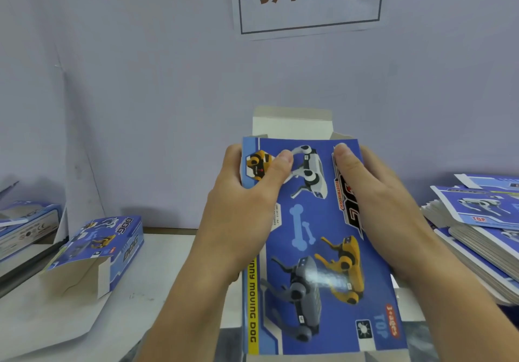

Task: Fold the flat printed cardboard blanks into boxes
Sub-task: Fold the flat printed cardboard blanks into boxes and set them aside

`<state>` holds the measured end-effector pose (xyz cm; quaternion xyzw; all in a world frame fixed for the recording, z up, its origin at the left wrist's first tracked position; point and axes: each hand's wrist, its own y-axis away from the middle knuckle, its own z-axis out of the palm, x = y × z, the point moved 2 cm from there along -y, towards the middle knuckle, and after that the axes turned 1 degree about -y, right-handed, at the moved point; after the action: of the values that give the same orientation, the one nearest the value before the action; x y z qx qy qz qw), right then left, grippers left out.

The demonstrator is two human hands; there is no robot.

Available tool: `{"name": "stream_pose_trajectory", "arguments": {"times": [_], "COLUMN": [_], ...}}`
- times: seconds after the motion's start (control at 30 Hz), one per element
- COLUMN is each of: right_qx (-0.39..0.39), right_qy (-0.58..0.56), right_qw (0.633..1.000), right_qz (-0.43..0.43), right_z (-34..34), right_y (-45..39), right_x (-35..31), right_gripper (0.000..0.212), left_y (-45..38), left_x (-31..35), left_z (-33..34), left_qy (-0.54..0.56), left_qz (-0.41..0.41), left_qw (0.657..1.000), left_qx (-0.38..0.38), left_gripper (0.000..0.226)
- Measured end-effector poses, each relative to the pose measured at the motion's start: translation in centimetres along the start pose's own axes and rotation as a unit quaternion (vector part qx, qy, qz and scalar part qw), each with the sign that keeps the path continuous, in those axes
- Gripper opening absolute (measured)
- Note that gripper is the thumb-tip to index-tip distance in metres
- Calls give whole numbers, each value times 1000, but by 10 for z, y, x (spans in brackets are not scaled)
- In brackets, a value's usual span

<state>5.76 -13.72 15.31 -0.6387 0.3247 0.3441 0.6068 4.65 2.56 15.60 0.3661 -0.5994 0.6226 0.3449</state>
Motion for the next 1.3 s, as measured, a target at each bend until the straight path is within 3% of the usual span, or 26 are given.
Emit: {"name": "stream_pose_trajectory", "arguments": {"times": [0.2,0.3,0.37,0.4,0.47,0.57,0.73,0.83,1.03,1.13,1.3], "right_qx": [-34,-22,-13,-10,-35,8,78,68,46,19,47], "right_qy": [-26,-29,-27,-41,-57,-58,-65,-59,-76,-73,-105], "right_qw": [998,998,996,992,989,990,987,988,986,987,982], "right_qz": [45,42,89,118,135,129,125,125,144,139,152], "right_z": [-2,-9,-4,-2,-1,4,3,2,10,10,9], "right_y": [-4,-1,-7,-9,-2,-1,0,-2,-2,-2,-3], "right_x": [16,20,19,18,17,8,7,10,18,18,21], "right_gripper": [27,38,43,40,55,65,37,31,32,44,31], "left_y": [-1,-1,-3,-4,-4,-3,-3,-4,-6,-8,-6], "left_x": [-15,-15,-15,-16,-17,-16,-17,-19,-23,-22,-17], "left_z": [4,5,5,4,4,4,7,3,-5,-4,-2], "left_qy": [1,38,46,41,29,22,56,60,88,82,64], "left_qz": [-25,-37,-47,-46,-37,-32,-55,-49,-23,-12,18], "left_qw": [1000,999,997,996,992,990,993,991,984,986,989], "left_qx": [8,9,44,69,115,134,93,112,151,142,132], "left_gripper": [26,50,65,65,53,40,62,36,7,20,33]}}
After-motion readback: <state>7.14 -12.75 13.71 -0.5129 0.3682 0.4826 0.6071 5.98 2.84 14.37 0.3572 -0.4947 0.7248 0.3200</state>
